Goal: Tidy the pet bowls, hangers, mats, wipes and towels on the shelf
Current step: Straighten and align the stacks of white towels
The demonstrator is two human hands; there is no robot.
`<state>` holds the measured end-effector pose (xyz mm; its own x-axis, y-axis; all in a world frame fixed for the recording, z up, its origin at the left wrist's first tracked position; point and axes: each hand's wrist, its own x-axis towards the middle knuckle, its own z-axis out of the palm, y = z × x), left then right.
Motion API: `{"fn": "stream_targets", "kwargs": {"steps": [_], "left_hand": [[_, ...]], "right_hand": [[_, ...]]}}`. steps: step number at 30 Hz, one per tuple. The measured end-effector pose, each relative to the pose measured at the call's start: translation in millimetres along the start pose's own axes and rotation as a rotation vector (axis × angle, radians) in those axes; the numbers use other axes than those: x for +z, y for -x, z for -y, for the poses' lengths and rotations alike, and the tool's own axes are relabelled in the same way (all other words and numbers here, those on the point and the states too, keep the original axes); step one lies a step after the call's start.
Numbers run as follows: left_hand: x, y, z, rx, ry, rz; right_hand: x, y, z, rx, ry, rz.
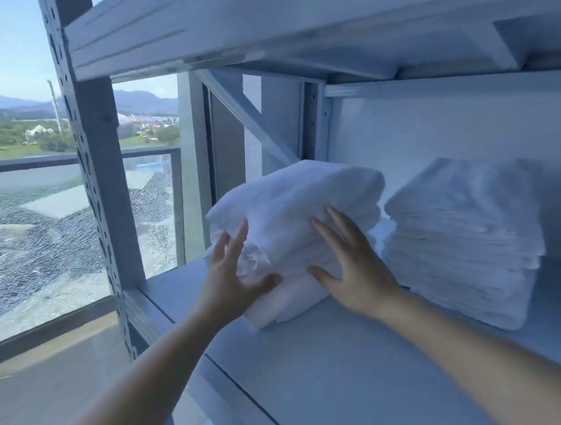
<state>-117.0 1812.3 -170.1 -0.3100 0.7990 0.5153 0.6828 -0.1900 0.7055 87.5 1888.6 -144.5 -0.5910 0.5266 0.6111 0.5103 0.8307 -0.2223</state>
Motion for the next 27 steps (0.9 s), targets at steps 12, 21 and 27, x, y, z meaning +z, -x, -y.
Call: {"fn": "stream_targets", "kwargs": {"steps": [12, 21, 27], "left_hand": [[93, -47, -36, -0.098, -0.092, -0.005], [81, -68, -19, 0.025, -0.179, 0.155], [104, -65, -33, -0.066, -0.014, 0.088]], "right_hand": [[-61, 29, -76, 0.290, 0.799, -0.080], [-56, 46, -102, 0.330, 0.886, -0.136], [-52, 48, -107, 0.376, 0.887, -0.112]]}}
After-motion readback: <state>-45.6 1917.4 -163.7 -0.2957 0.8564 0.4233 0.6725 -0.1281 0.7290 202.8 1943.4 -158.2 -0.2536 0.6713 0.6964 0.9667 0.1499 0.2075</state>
